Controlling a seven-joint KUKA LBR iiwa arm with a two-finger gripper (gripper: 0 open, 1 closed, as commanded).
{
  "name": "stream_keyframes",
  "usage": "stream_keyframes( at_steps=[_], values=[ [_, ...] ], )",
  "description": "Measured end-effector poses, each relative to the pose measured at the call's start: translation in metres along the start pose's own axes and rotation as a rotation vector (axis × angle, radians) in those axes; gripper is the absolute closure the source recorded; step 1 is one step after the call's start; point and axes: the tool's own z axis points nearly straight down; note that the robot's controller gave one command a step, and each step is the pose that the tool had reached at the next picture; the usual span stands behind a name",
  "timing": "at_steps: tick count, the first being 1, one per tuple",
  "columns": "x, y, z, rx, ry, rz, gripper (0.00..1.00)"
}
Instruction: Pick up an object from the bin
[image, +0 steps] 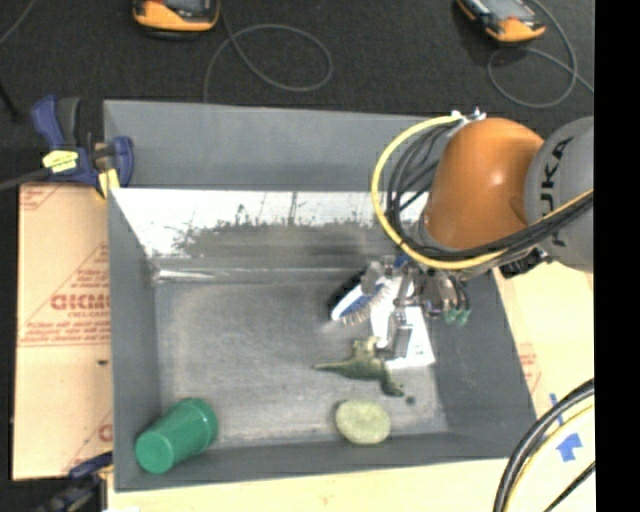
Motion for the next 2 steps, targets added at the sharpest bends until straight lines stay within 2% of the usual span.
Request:
stream_keyframes(
  at_steps=[1, 2],
  values=[
    [-0.002, 0.000, -0.005, 0.001, -0.008, -0.001, 0.00],
    [0.030, -0.026, 0.031, -0.001, -0.008, 0.095, 0.00]
  ],
)
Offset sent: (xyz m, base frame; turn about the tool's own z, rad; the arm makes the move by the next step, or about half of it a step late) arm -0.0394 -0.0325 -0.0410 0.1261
